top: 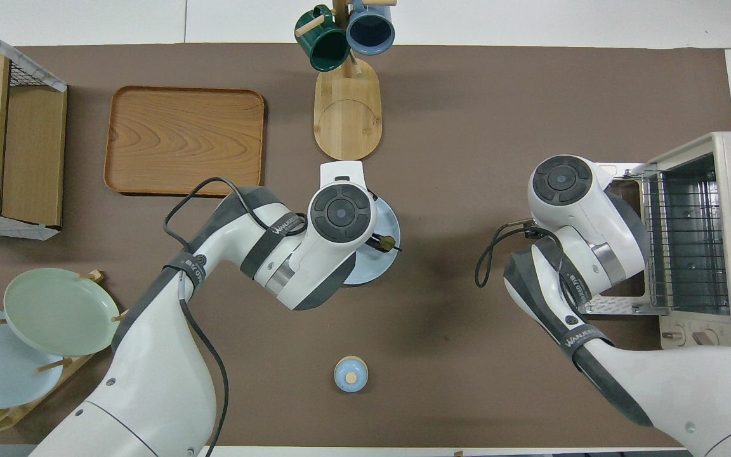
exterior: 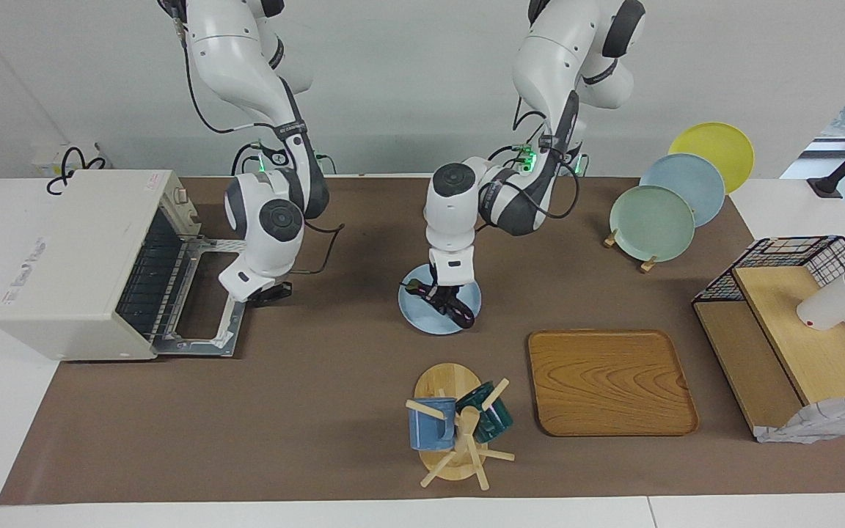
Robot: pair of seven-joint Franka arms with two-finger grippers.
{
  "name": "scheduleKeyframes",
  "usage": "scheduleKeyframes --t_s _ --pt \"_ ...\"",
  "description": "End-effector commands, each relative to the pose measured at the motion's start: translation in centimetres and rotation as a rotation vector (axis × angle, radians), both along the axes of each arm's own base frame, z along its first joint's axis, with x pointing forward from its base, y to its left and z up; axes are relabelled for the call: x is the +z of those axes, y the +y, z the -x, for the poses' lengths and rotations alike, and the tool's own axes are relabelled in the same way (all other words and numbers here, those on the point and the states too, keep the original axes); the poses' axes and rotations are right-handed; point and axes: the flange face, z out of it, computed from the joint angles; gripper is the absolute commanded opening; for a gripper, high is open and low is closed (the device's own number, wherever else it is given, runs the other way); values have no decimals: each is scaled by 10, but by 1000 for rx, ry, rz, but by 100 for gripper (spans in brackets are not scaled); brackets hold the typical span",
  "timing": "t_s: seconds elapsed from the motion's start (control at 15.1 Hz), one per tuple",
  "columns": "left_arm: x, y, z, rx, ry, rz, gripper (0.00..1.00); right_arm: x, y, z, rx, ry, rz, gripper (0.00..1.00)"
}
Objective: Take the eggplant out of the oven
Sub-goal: 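Carry the eggplant to the wooden tray with the left gripper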
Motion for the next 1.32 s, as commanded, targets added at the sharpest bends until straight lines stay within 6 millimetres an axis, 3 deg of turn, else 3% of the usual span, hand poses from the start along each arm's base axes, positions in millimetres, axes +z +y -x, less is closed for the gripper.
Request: scheduleKeyframes --t_s 0.0,0.13,0.33,0.4,0.66,0.79,0.86,1.12,1.26 --pt "43 52 -27 -77 -7 -26 0 4 -8 7 51 7 23 0" --pt "58 91 -60 -180 -19 -15 0 11 -8 6 96 10 62 0" --pt "47 173 -105 -394 -7 -31 0 15 -13 4 134 33 63 0" --pt "38 187 -119 -471 -3 -40 0 22 -18 1 148 33 59 0" --pt "-6 213 -168 -619 2 -62 0 73 -50 -7 135 1 32 0" --pt "-23 239 -183 -689 4 -73 0 93 -58 -4 136 6 4 0" --pt "-27 245 -185 -715 2 -77 0 105 -64 -4 127 15 -6 0" --pt "-43 239 -181 -748 -24 -86 0 143 -92 5 118 29 -49 0" --pt "-46 241 -177 -767 -15 -87 0 150 -108 9 101 40 -81 0"
